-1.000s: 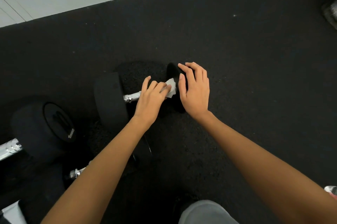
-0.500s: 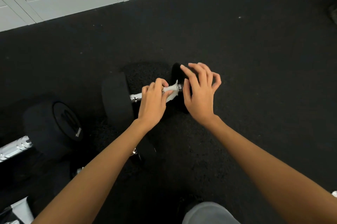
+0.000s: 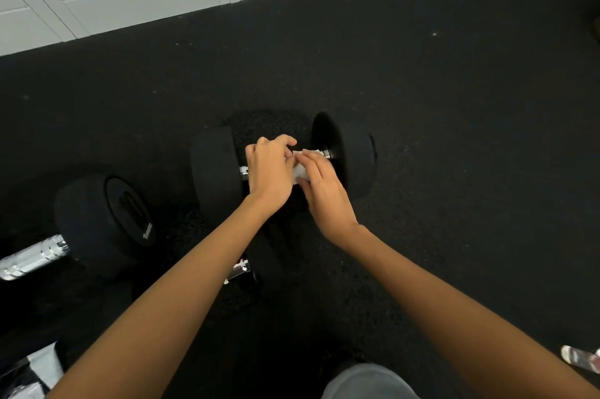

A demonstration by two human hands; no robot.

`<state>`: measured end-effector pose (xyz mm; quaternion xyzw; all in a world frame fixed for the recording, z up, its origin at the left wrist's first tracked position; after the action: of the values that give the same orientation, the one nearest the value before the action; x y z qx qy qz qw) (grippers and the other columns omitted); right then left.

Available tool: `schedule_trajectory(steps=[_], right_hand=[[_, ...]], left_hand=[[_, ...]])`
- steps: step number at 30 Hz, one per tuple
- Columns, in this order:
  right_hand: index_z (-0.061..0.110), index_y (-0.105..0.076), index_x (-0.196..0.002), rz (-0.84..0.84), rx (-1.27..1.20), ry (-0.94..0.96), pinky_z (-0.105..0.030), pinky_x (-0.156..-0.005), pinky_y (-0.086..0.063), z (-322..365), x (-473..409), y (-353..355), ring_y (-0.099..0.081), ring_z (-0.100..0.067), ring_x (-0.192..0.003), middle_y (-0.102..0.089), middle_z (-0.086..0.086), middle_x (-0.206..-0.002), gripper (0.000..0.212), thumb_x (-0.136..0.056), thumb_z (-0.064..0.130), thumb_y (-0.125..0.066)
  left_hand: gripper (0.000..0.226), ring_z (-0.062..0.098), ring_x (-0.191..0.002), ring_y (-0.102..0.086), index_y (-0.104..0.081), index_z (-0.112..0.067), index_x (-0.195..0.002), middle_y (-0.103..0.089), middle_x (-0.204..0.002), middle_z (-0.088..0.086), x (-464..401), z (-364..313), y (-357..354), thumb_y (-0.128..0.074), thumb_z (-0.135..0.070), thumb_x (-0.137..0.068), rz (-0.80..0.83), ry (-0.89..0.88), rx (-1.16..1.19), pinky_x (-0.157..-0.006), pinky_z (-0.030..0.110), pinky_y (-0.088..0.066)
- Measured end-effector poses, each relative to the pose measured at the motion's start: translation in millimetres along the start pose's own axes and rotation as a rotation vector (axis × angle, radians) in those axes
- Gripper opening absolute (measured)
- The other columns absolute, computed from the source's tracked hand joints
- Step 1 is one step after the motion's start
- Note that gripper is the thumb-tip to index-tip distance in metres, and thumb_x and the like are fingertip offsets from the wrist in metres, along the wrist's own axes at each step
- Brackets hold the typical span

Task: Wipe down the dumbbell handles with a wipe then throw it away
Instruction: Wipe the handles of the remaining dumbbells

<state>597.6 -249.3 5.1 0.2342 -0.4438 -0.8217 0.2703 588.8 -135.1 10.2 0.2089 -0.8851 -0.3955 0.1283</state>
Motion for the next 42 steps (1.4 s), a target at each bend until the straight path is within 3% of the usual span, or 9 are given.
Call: schedule_trajectory(steps=[3,7,11,14,21,26,30,37,42], right_hand=[[0.001,-0.050,-0.132,0.007,0.044,-0.033,-0.039,-0.111,-0.035,-3,-7,-6,-0.047,-0.030,-0.128,-0.052,-0.018,-0.134,0.049,-0.084,-0.005,-0.063],[0.003,-0.041,-0.140,0.066,0.115,-0.076,-0.044,-0.118,-0.021,-8,-12,-20,-0.037,-0.028,-0.136,-0.046,-0.016,-0.141,0.057,-0.086,-0.010,-0.053],[-0.003,-0.052,-0.126,0.070,0.167,-0.087,-0.042,-0.114,-0.027,-3,-28,-20,-0.051,-0.031,-0.115,-0.058,-0.017,-0.119,0.040,-0.086,-0.005,-0.050],[-0.001,-0.060,-0.102,0.162,0.283,-0.074,-0.040,-0.091,-0.039,6,-49,-18,-0.058,-0.033,-0.094,-0.063,-0.017,-0.099,0.023,-0.093,0.009,-0.042],[0.008,-0.063,-0.103,0.494,0.362,-0.091,-0.041,-0.092,-0.032,27,-78,-39,-0.059,-0.032,-0.099,-0.062,-0.008,-0.108,0.035,-0.098,0.017,-0.029],[0.011,-0.062,-0.085,0.324,0.212,-0.077,-0.038,-0.094,-0.024,52,-67,-52,-0.060,-0.025,-0.089,-0.066,-0.005,-0.093,0.033,-0.097,0.019,-0.032],[0.011,-0.066,-0.112,0.068,0.068,0.053,-0.036,-0.102,-0.020,52,-40,-52,-0.060,-0.018,-0.101,-0.068,-0.001,-0.103,0.026,-0.094,0.017,-0.047],[0.010,-0.063,-0.123,0.007,-0.014,0.393,-0.035,-0.113,-0.019,34,-17,-33,-0.054,-0.019,-0.121,-0.062,-0.006,-0.127,0.036,-0.087,0.004,-0.061],[0.011,-0.064,-0.121,-0.055,0.058,0.327,-0.040,-0.112,-0.025,6,-14,-17,-0.057,-0.020,-0.119,-0.064,-0.005,-0.125,0.036,-0.087,0.001,-0.062]], left_hand=[[0.037,0.021,-0.107,-0.053,-0.056,-0.016,-0.127,-0.065,-0.103,0.003,2,-10,23,-0.053,-0.006,-0.092,-0.081,-0.128,-0.025,-0.094,0.033,-0.040],[0.034,0.024,-0.108,-0.052,-0.058,-0.016,-0.123,-0.065,-0.109,0.003,0,-3,82,-0.042,-0.010,-0.094,-0.339,-0.175,-0.200,-0.097,0.037,-0.030],[0.038,0.026,-0.117,-0.050,-0.053,-0.015,-0.129,-0.064,-0.115,0.009,-8,44,92,-0.032,-0.022,-0.099,-0.254,0.057,-0.225,-0.104,0.043,-0.028],[0.038,0.027,-0.120,-0.049,-0.053,-0.013,-0.129,-0.062,-0.121,0.011,-7,59,82,-0.031,-0.021,-0.099,-0.188,0.124,-0.098,-0.106,0.045,-0.031],[0.037,0.024,-0.119,-0.051,-0.056,-0.012,-0.125,-0.065,-0.114,0.009,-6,64,77,-0.032,-0.020,-0.098,-0.216,0.141,-0.032,-0.106,0.045,-0.034],[0.037,0.024,-0.124,-0.045,-0.054,-0.014,-0.127,-0.062,-0.121,0.008,-6,65,77,-0.032,-0.021,-0.099,-0.197,0.159,-0.024,-0.107,0.046,-0.032],[0.036,0.023,-0.124,-0.045,-0.054,-0.015,-0.127,-0.062,-0.121,0.007,-5,64,77,-0.033,-0.021,-0.099,-0.202,0.164,-0.023,-0.107,0.046,-0.033],[0.035,0.023,-0.123,-0.045,-0.055,-0.014,-0.125,-0.063,-0.120,0.006,-3,64,76,-0.033,-0.021,-0.099,-0.218,0.163,-0.006,-0.105,0.043,-0.036],[0.036,0.023,-0.123,-0.044,-0.056,-0.014,-0.125,-0.064,-0.118,0.005,-2,65,77,-0.032,-0.021,-0.099,-0.211,0.177,0.023,-0.104,0.041,-0.036]])
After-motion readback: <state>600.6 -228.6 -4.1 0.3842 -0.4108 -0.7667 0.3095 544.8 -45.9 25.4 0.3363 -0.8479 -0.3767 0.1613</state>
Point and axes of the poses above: each hand's wrist, its own x-axis away from the middle knuckle, its own y-axis out of the back of the hand, z = x × y, the point moved 6 cm from there along -x, towards the middle knuckle
